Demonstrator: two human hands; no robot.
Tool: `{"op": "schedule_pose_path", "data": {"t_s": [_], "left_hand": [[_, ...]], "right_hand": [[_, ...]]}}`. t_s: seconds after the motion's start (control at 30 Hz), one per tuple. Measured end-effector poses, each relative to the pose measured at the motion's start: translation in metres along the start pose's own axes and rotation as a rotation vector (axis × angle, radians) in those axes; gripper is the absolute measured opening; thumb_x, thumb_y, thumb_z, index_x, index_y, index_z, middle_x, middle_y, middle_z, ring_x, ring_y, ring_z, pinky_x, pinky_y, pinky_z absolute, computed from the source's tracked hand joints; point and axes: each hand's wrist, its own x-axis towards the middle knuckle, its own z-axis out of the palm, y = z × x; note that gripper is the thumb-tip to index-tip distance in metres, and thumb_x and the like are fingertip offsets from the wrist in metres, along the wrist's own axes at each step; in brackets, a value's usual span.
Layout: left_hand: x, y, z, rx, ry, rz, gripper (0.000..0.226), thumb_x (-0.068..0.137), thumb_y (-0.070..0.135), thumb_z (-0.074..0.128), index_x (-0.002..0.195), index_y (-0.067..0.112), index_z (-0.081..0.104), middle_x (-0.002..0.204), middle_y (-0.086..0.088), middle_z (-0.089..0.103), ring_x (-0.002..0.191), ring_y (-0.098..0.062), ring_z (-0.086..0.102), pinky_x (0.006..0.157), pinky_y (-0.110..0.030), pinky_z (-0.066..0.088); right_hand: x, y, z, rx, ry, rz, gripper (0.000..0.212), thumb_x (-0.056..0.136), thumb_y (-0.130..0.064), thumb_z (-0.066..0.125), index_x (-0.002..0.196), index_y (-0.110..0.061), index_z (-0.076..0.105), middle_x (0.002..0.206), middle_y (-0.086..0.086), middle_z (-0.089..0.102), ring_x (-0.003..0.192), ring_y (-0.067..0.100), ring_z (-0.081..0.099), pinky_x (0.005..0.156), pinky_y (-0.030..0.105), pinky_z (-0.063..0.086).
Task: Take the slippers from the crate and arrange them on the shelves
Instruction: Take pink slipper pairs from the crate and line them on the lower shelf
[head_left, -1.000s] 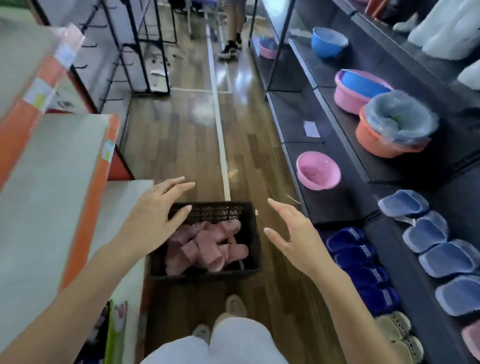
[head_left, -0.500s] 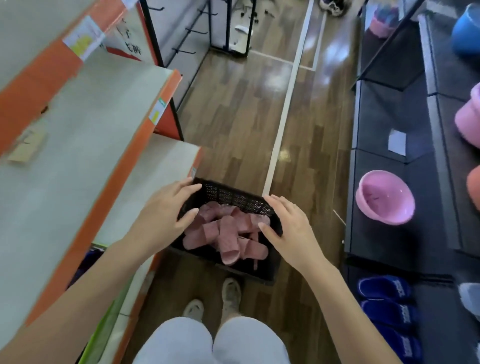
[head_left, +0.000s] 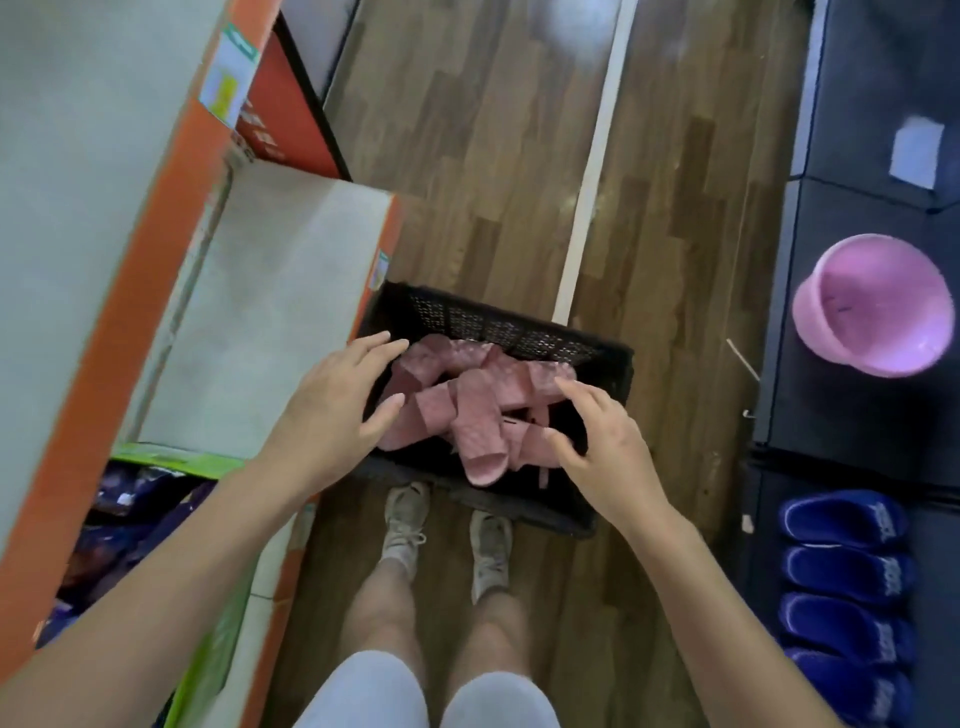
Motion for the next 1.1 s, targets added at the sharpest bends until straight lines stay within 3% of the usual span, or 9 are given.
{"op": "schedule_pose_path", "data": {"t_s": [0.2, 0.37, 0.63, 0.87, 0.93, 1.03, 1.1], "left_hand": [[0.045, -0.062, 0.073, -0.025, -0.134, 0.033, 0.058, 0.08, 0.034, 0.044, 0.134, 0.015, 0.047, 0.139, -0.005, 0.046, 0.129, -0.023, 0.042, 0.106, -0.038, 0.033], [0.084, -0.102, 0.133, -0.007, -0.213, 0.088, 0.057, 0.081, 0.035, 0.042, 0.133, 0.012, 0.047, 0.137, -0.006, 0.047, 0.127, -0.023, 0.044, 0.105, -0.036, 0.034], [0.137, -0.139, 0.215, 0.042, -0.299, 0.154, 0.059, 0.08, 0.033, 0.043, 0.136, 0.012, 0.045, 0.137, -0.006, 0.046, 0.125, -0.022, 0.043, 0.103, -0.03, 0.03], [0.158, -0.161, 0.265, 0.057, -0.339, 0.192, 0.072, 0.076, 0.05, 0.027, 0.134, 0.012, 0.046, 0.134, -0.006, 0.048, 0.123, -0.022, 0.045, 0.102, -0.033, 0.034], [0.158, -0.163, 0.27, 0.063, -0.349, 0.179, 0.068, 0.079, 0.048, 0.031, 0.134, 0.013, 0.046, 0.134, -0.006, 0.048, 0.123, -0.022, 0.046, 0.102, -0.034, 0.034], [0.156, -0.163, 0.273, 0.07, -0.383, 0.157, 0.062, 0.081, 0.041, 0.038, 0.135, 0.013, 0.046, 0.136, -0.006, 0.047, 0.121, -0.024, 0.047, 0.102, -0.035, 0.035], [0.154, -0.164, 0.271, 0.081, -0.394, 0.159, 0.062, 0.081, 0.042, 0.036, 0.135, 0.013, 0.046, 0.135, -0.005, 0.048, 0.121, -0.024, 0.048, 0.102, -0.036, 0.037]], "right_hand": [[0.045, 0.039, 0.089, 0.112, -0.024, 0.18, 0.051, 0.091, -0.027, 0.056, 0.138, -0.02, 0.04, 0.138, -0.002, 0.045, 0.126, 0.015, 0.042, 0.103, 0.03, 0.036], [0.079, 0.078, 0.16, 0.248, -0.043, 0.354, 0.05, 0.09, -0.026, 0.056, 0.138, -0.021, 0.041, 0.132, -0.001, 0.05, 0.109, 0.011, 0.047, 0.091, 0.026, 0.038], [0.129, 0.146, 0.262, 0.389, -0.115, 0.603, 0.06, 0.089, -0.026, 0.059, 0.142, -0.016, 0.034, 0.143, 0.007, 0.041, 0.129, 0.021, 0.041, 0.102, 0.033, 0.034], [0.154, 0.176, 0.343, 0.415, -0.286, 0.689, 0.09, 0.079, -0.039, 0.069, 0.146, -0.008, 0.019, 0.151, 0.014, 0.025, 0.136, 0.03, 0.03, 0.109, 0.04, 0.03], [0.15, 0.173, 0.361, 0.357, -0.251, 0.719, 0.096, 0.077, -0.043, 0.07, 0.148, -0.011, 0.013, 0.152, 0.011, 0.021, 0.137, 0.03, 0.026, 0.108, 0.046, 0.03], [0.145, 0.171, 0.368, 0.181, -0.039, 0.782, 0.079, 0.079, -0.043, 0.068, 0.141, -0.011, 0.03, 0.142, 0.011, 0.035, 0.128, 0.031, 0.038, 0.1, 0.045, 0.035], [0.147, 0.174, 0.367, 0.179, 0.006, 0.832, 0.076, 0.074, -0.047, 0.071, 0.134, -0.01, 0.04, 0.132, 0.013, 0.045, 0.122, 0.033, 0.043, 0.097, 0.044, 0.035]]}}
